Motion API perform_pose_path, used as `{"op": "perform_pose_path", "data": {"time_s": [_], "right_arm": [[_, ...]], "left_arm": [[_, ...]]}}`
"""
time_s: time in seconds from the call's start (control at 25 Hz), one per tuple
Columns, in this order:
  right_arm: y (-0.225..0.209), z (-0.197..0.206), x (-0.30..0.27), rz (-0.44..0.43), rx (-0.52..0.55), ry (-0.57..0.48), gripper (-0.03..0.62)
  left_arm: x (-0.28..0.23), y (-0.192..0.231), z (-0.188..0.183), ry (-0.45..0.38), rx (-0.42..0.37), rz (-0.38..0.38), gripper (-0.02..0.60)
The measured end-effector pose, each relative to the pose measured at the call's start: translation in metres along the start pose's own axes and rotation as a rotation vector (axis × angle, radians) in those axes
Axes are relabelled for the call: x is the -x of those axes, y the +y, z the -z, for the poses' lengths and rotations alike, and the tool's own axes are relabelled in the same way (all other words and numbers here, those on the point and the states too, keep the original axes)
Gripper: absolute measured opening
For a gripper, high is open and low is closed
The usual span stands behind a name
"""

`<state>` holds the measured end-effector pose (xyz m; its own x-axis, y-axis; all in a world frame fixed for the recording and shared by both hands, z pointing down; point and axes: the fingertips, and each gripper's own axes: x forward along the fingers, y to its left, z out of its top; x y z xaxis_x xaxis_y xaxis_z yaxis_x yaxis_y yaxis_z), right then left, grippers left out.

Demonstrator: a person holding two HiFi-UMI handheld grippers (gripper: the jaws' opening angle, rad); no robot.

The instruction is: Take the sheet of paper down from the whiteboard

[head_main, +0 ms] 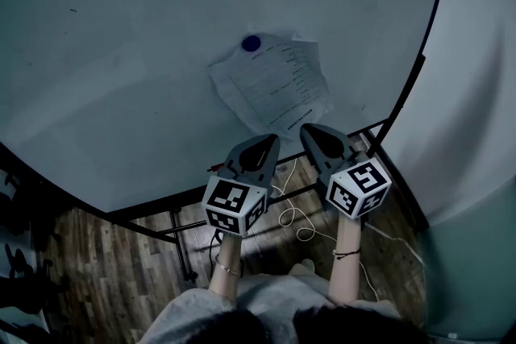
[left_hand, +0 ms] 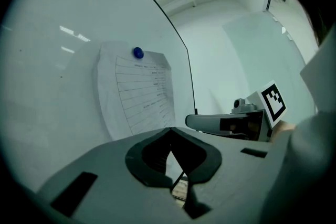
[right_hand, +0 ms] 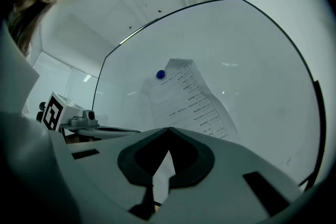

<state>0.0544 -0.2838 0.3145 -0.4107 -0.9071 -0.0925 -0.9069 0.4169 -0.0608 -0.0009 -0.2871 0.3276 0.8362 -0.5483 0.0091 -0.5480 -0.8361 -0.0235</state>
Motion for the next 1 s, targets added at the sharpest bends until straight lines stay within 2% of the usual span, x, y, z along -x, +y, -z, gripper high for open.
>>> {"op": "perform_pose_path", "data": {"time_s": [0.2, 0.56, 1.0], "right_arm": [[-0.011, -0.008, -0.012, -0.077, 0.023, 0.0, 0.0], [-0.028, -0.025, -0.014, -0.166, 0.028, -0.032, 0.0], [-0.037, -0.041, -0.008, -0.243, 0.02, -0.065, 0.0]], "left_arm": [[-0.011, 0.004, -0.012, -0.04, 0.015, -0.056, 0.006], [-0.015, 0.015, -0.036, -0.11, -0.019, -0.212, 0.006], [-0.012, 0.019, -0.056, -0.111, -0.084, -0.372, 0.006]]}}
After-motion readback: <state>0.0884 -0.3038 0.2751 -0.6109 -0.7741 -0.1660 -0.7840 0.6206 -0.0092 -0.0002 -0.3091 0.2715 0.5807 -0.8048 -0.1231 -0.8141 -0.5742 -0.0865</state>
